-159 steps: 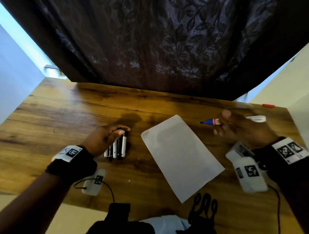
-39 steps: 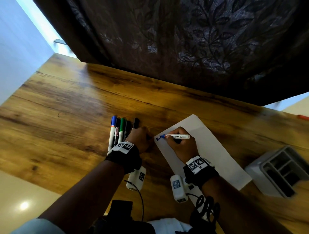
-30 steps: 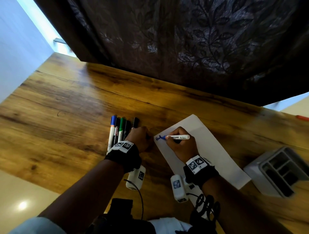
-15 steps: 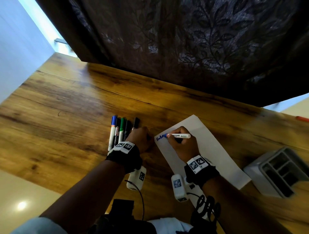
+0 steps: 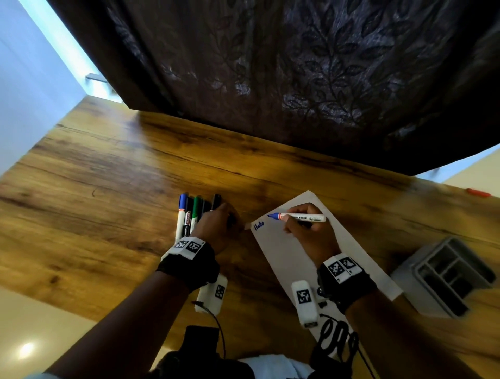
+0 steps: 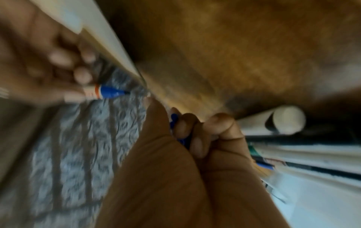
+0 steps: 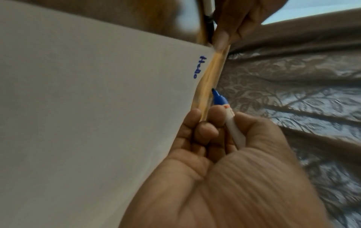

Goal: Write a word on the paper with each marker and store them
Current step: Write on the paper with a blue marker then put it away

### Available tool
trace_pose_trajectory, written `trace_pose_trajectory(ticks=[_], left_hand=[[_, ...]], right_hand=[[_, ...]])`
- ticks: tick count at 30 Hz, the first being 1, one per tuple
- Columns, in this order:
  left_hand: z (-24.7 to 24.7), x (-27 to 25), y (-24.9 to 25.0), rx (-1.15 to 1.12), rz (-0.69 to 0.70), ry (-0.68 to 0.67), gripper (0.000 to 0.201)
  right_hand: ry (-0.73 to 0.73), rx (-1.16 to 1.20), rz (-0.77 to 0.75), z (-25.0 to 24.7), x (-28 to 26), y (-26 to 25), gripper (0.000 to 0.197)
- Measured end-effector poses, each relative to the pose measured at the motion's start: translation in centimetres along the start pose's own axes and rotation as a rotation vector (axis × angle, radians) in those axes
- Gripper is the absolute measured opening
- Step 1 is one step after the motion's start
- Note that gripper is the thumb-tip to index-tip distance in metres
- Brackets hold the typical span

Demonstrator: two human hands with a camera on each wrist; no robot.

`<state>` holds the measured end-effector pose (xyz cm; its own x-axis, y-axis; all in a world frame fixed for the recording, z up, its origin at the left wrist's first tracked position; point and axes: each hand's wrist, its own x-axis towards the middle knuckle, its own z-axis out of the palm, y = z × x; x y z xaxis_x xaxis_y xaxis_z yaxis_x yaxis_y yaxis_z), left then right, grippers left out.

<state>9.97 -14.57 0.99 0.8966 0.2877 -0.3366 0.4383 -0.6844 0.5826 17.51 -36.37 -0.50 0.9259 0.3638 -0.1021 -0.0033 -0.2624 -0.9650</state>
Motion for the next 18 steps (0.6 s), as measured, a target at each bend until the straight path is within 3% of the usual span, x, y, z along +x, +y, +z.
trace_pose_trajectory(ticks=[5, 13, 18], left_hand=[[-0.2, -1.3, -0.4, -0.164, 0.172, 0.070, 0.033], [-0.4, -2.5, -0.8, -0.167, 0.225, 0.103, 0.026], [-1.8, -3.7, 0.0, -0.593, 0.240, 0.059, 0.018]], right_hand=[[0.034, 0.061, -0.055, -1.5, -1.4, -2.2, 0.011], [0.000, 0.058, -0.043, -0.4, -3.0, -3.7, 0.009], [-0.028, 0.106, -0.091, 0.3, -3.4, -6.0, 0.013]])
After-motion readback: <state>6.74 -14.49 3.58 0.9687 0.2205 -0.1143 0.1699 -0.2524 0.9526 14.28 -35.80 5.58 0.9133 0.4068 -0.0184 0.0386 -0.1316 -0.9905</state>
